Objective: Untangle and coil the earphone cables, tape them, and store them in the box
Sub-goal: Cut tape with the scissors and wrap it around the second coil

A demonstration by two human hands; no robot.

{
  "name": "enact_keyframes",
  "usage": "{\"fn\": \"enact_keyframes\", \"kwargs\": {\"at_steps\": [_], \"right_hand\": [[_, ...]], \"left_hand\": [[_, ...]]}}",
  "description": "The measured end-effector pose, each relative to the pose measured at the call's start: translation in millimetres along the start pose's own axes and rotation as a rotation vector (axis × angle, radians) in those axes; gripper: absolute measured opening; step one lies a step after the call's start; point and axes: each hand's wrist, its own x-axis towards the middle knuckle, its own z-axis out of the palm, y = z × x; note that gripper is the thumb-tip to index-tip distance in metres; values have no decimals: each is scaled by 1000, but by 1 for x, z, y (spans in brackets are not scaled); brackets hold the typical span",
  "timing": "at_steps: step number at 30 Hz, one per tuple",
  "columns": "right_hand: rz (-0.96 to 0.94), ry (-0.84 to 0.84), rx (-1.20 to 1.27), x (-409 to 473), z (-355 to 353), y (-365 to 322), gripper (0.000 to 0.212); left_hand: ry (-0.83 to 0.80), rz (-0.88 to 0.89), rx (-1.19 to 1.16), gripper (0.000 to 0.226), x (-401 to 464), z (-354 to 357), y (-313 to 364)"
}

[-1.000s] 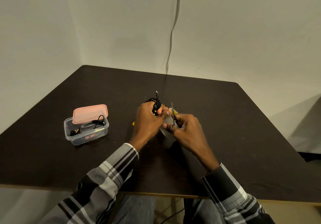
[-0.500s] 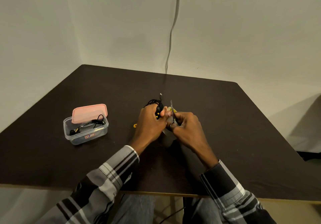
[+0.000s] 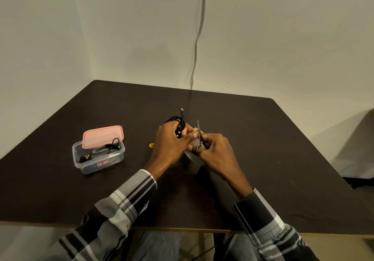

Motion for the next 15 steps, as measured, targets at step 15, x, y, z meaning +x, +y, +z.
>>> {"fn": "enact_keyframes", "kwargs": {"at_steps": [15], "right_hand": [[-11, -42, -69, 1, -2, -1, 22]], "left_hand": [[-52, 112, 225, 48, 8, -11, 1]]}}
